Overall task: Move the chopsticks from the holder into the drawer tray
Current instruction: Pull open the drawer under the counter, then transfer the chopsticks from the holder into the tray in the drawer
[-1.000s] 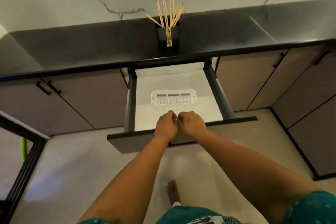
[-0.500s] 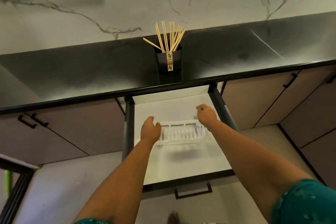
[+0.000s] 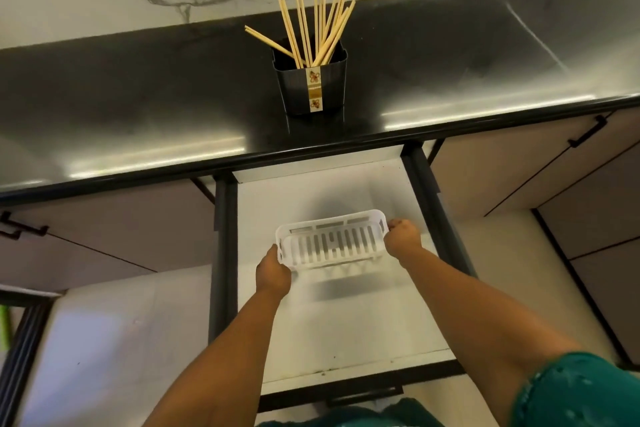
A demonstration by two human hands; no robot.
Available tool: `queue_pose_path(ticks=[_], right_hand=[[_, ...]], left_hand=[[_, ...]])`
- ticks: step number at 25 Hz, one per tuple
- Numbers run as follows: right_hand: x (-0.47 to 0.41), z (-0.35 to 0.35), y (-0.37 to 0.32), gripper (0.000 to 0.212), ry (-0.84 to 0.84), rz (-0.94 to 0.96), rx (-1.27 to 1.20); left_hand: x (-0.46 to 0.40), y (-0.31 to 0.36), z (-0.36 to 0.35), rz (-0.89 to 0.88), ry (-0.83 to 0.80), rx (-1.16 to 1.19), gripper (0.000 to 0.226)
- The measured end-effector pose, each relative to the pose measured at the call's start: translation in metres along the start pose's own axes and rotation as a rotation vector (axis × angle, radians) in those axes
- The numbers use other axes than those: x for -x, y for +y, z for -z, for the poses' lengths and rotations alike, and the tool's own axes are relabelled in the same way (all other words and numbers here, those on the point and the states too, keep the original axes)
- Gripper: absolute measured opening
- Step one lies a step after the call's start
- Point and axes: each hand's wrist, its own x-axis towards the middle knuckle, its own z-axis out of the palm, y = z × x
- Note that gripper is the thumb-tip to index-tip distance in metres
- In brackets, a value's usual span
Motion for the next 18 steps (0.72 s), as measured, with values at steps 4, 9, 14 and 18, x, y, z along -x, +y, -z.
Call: queue_pose_path(ticks=[4, 9, 14, 18], right_hand=[[-0.001, 0.001, -0.009, 0.034, 0.0, 0.011, 0.007], [0.012, 0.022, -0.073, 0.019, 0.34, 0.535, -0.019], [0.015, 0.07, -0.219, 0.028, 0.393, 0.841, -0.16], [-0.028, 0.101, -0.315, 0.042, 0.342, 0.618, -0.215]], left_hand=[[-0.003, 0.015, 0.002, 0.027, 0.053, -0.083, 0.051], [-0.008, 0.063, 0.011, -0.133, 0.274, -0.166, 0.061], [-0.022, 0.226, 0.05, -0.605, 0.417, -0.098, 0.037], [-0.049, 0.331, 0.071, -0.698, 0.332, -0.014, 0.016]])
